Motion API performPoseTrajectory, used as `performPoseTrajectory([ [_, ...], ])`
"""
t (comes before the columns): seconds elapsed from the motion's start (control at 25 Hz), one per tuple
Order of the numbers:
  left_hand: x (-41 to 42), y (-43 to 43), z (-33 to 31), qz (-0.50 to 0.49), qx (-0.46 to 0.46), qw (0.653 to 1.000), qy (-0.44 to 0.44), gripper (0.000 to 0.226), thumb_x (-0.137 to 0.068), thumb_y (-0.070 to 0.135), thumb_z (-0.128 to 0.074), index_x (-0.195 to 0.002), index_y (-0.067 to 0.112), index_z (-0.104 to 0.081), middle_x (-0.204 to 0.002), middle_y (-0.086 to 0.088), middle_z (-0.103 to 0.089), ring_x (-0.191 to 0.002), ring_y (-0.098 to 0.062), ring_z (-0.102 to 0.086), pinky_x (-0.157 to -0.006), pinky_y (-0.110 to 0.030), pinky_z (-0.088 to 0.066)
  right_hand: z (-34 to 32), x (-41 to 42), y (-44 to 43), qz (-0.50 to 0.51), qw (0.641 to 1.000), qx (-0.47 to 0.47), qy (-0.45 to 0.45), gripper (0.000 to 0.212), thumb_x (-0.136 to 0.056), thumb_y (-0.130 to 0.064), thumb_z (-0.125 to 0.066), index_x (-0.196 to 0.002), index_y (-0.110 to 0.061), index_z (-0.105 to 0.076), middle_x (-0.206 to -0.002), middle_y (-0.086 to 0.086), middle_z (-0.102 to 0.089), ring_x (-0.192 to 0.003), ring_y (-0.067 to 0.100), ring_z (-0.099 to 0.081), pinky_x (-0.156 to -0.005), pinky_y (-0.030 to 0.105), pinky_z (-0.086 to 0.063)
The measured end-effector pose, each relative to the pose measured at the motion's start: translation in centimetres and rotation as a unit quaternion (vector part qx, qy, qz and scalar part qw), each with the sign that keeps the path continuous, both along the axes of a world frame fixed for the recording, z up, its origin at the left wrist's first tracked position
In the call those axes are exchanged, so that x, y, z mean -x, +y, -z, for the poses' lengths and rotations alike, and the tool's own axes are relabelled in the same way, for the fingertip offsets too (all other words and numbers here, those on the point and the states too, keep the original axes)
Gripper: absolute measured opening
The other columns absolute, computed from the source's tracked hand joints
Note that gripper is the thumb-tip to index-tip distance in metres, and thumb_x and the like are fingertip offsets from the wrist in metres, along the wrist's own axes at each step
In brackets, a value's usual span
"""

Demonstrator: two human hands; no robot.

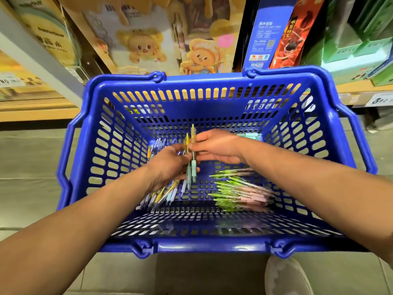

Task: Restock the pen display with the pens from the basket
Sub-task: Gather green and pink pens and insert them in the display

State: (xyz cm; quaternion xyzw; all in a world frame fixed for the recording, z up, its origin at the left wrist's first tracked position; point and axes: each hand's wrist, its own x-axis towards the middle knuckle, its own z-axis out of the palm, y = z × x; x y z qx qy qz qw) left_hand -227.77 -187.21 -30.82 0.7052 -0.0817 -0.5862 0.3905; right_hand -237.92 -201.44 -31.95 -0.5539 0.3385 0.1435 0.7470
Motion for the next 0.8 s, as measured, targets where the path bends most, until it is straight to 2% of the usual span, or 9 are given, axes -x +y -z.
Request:
performPoseTrajectory([
  [0.12,0.2,-0.2,-0.2,-0.023,0.012,0.999,-0.026,0.045,-0.107,0.015,-0.049,-0.151,0.023,-0.039,-0.103,-0.005,-0.078,-0.088,-0.021,-0.076,-0.072,-0.035,-0.061,0.0,-0.2,0.3,0.038,0.999,-0.011,0.038,0.028,-0.094,-0.02,-0.07,-0.117,-0.004,-0.069,-0.111,0.008,-0.074,-0.099,0.013,-0.07,-0.083,0.019,-0.058],
  [0.2,0.1,-0.4,-0.5,-0.027,0.023,0.999,-0.012,0.042,-0.108,0.012,-0.045,-0.148,0.027,-0.042,-0.096,-0.002,-0.078,-0.084,-0.019,-0.074,-0.071,-0.034,-0.059,0.0,-0.3,0.4,0.053,0.997,-0.022,0.047,0.028,-0.093,-0.016,-0.071,-0.118,-0.002,-0.069,-0.108,0.01,-0.073,-0.096,0.015,-0.069,-0.086,0.023,-0.059],
  [0.32,0.4,-0.5,-1.2,-0.025,0.027,0.998,0.051,0.033,-0.108,0.008,-0.038,-0.132,0.02,-0.057,-0.102,-0.009,-0.071,-0.086,-0.027,-0.07,-0.07,-0.035,-0.056,-0.1,-0.4,0.5,0.024,0.998,0.037,0.037,0.014,-0.094,-0.005,-0.068,-0.107,-0.005,-0.071,-0.107,0.011,-0.074,-0.095,0.018,-0.073,-0.087,0.027,-0.06],
  [0.44,1.0,-0.7,-1.3,-0.028,0.013,0.998,0.058,0.02,-0.105,0.005,-0.04,-0.113,0.017,-0.054,-0.097,-0.012,-0.066,-0.081,-0.029,-0.066,-0.067,-0.036,-0.054,0.2,-0.2,0.9,0.008,0.998,0.058,0.03,0.019,-0.09,0.003,-0.068,-0.106,-0.006,-0.072,-0.106,0.01,-0.075,-0.089,0.014,-0.074,-0.077,0.02,-0.06],
  [0.52,1.0,-0.8,-1.4,-0.031,0.008,0.998,0.062,0.021,-0.102,0.002,-0.04,-0.118,0.009,-0.052,-0.095,-0.015,-0.065,-0.071,-0.026,-0.064,-0.061,-0.034,-0.052,0.2,-0.1,0.9,-0.024,0.997,0.072,0.023,0.024,-0.09,0.0,-0.069,-0.112,-0.009,-0.074,-0.1,0.004,-0.076,-0.082,0.006,-0.073,-0.069,0.014,-0.057],
  [0.6,0.8,-1.0,-1.4,-0.035,-0.003,0.998,0.048,0.025,-0.102,0.002,-0.041,-0.122,0.0,-0.055,-0.098,-0.019,-0.067,-0.059,-0.019,-0.056,-0.053,-0.029,-0.045,-0.1,0.0,0.4,-0.083,0.986,0.143,0.015,0.02,-0.093,-0.012,-0.069,-0.11,-0.021,-0.077,-0.088,-0.006,-0.077,-0.072,-0.003,-0.069,-0.062,0.011,-0.053],
  [0.68,0.7,-1.1,-1.4,-0.05,-0.023,0.998,0.021,0.024,-0.103,0.003,-0.043,-0.124,0.0,-0.054,-0.1,-0.018,-0.069,-0.055,-0.016,-0.049,-0.053,-0.03,-0.041,-0.1,0.2,-1.1,-0.126,0.959,0.253,0.037,0.018,-0.097,-0.023,-0.063,-0.108,-0.028,-0.076,-0.089,-0.009,-0.076,-0.079,0.003,-0.07,-0.065,0.018,-0.055],
  [0.72,0.7,-1.1,-1.4,-0.057,-0.028,0.998,0.011,0.023,-0.104,0.004,-0.044,-0.125,0.002,-0.053,-0.096,-0.016,-0.071,-0.056,-0.015,-0.048,-0.054,-0.03,-0.04,0.2,0.5,-2.0,-0.152,0.931,0.325,0.067,0.021,-0.098,-0.02,-0.06,-0.111,-0.024,-0.075,-0.096,-0.007,-0.076,-0.088,0.011,-0.072,-0.072,0.024,-0.058],
  [0.8,0.6,-0.9,-1.4,-0.065,-0.027,0.998,0.0,0.023,-0.106,0.007,-0.044,-0.127,0.002,-0.048,-0.083,-0.011,-0.073,-0.057,-0.015,-0.048,-0.053,-0.029,-0.04,1.1,1.6,-3.7,-0.239,0.831,0.481,0.148,0.03,-0.095,-0.001,-0.055,-0.117,-0.013,-0.071,-0.112,0.0,-0.072,-0.099,0.025,-0.07,-0.083,0.034,-0.059],
])
